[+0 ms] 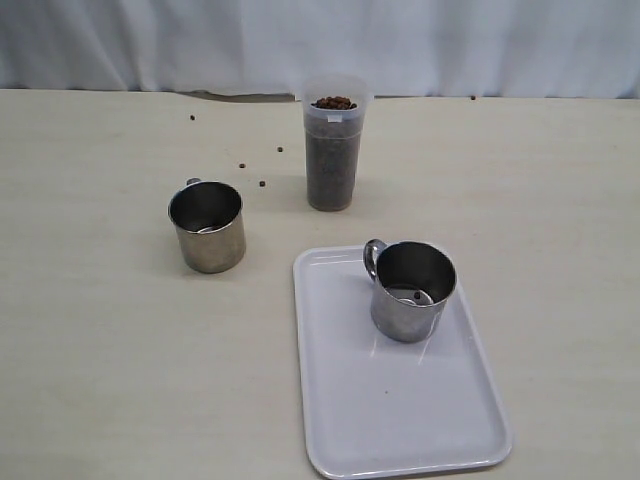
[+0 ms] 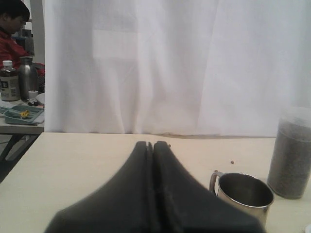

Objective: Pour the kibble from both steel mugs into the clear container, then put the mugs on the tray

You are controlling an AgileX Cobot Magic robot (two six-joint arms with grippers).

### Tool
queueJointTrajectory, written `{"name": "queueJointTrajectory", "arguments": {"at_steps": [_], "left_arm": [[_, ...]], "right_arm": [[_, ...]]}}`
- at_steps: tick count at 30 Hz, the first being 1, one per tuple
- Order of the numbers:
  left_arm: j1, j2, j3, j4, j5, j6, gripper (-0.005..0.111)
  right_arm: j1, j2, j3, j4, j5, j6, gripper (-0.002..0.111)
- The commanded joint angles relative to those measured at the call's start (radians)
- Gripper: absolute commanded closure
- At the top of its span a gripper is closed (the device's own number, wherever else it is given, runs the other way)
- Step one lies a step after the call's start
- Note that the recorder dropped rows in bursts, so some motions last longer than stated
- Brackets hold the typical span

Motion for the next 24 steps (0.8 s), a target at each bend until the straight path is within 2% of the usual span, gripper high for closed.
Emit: {"name": "queueJointTrajectory", "arguments": {"at_steps": [1,13,18,24], "left_arm": [[0.003,-0.003,0.003,0.0,-0.014,-0.007,0.107],[0.003,-0.003,0.003,0.0,-0.014,-0.007,0.107],[0.003,-0.003,0.003,0.0,-0.014,-0.007,0.107],[0.003,-0.003,0.003,0.0,-0.014,-0.007,0.107]], "right_arm": [[0.002,-0.003,0.004,0.119,0.008,-0.017,0.103],[0.002,-0.003,0.004,0.122,0.008,-0.021,0.103],[0.002,-0.003,0.004,0.019,0.047,-0.07,0.103],[-0.092,-0.003,0.004,-0.03,0.046,-0.08,0.103]]}}
